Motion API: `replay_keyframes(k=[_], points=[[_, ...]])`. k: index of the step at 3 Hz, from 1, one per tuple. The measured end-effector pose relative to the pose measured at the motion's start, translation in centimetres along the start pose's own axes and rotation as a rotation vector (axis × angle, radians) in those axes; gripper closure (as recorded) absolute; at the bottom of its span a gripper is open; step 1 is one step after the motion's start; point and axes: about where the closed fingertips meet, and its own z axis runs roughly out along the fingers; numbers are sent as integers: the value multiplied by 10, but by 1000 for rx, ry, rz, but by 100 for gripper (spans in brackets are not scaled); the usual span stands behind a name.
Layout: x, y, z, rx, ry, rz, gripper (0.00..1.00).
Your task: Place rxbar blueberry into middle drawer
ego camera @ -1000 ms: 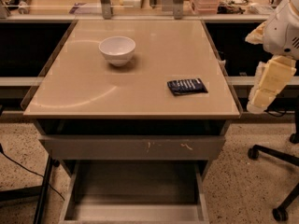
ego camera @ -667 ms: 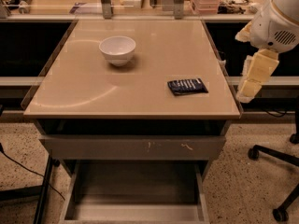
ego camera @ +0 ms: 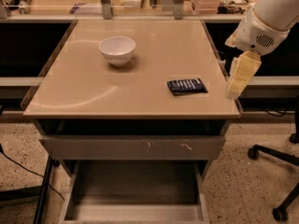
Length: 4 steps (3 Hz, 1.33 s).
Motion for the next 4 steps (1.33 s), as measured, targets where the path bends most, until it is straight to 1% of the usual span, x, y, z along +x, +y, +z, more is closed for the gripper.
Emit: replay_keyframes(k=[1,2,3,4], points=[[2,3,5,0,-20,36,0],[-7,1,27,-43,-45,44,0],[-21,-7,59,-112,-78,33,0],[-42,-13,95,-190,-104,-3,0]])
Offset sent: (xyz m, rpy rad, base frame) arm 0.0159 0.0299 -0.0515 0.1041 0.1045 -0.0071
